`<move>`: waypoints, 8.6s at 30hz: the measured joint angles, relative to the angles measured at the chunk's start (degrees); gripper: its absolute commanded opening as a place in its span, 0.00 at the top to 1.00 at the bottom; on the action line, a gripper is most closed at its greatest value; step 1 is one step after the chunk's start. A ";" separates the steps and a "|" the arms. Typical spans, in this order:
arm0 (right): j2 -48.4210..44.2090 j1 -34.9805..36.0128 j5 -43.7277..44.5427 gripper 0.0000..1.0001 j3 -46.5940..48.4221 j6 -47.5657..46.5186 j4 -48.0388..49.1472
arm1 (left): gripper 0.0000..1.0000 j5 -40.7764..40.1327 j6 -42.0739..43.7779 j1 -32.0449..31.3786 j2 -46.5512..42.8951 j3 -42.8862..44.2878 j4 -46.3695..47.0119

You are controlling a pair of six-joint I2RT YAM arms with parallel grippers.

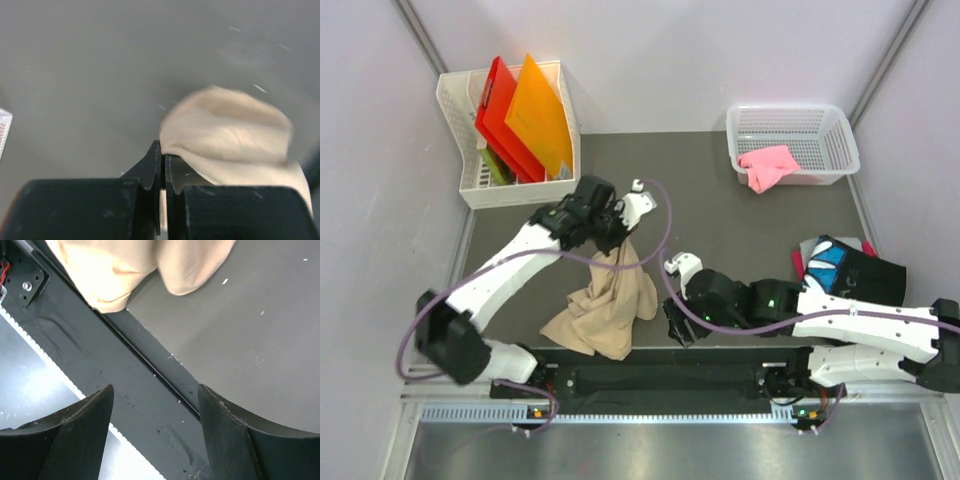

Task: Fold and stack the t-shirts
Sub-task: Flatten out the tshirt

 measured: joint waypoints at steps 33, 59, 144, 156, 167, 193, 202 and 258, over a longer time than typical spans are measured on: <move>37.57 1.81 -0.42 0.38 14.60 -13.25 12.81 | 1.00 -23.52 -8.50 6.40 14.49 5.84 -0.85; 33.14 -4.17 3.80 1.00 13.73 -12.96 7.43 | 1.00 -23.23 -4.00 7.28 10.78 5.66 -2.27; 47.91 -48.96 -3.54 1.00 35.04 -12.20 -5.46 | 0.29 -13.14 -7.15 1.57 25.81 10.34 -19.50; 48.50 -47.28 -4.07 1.00 35.06 -11.23 -5.33 | 0.34 -14.47 -9.20 1.55 34.40 10.34 -15.32; 48.54 -45.94 -4.17 1.00 35.06 -10.43 -4.94 | 0.68 -15.82 -9.38 1.86 36.30 10.86 -13.60; 48.52 -45.77 -4.15 1.00 32.35 -10.43 -3.19 | 0.57 -14.29 -7.23 4.50 32.37 11.85 -16.55; 48.43 -45.77 -4.17 1.00 31.17 -10.58 -2.82 | 0.62 -12.76 -7.87 4.50 32.37 12.02 -17.25; 34.07 -57.44 -0.90 1.00 24.72 -12.37 -2.49 | 1.00 -22.38 7.23 25.92 3.17 4.90 -24.37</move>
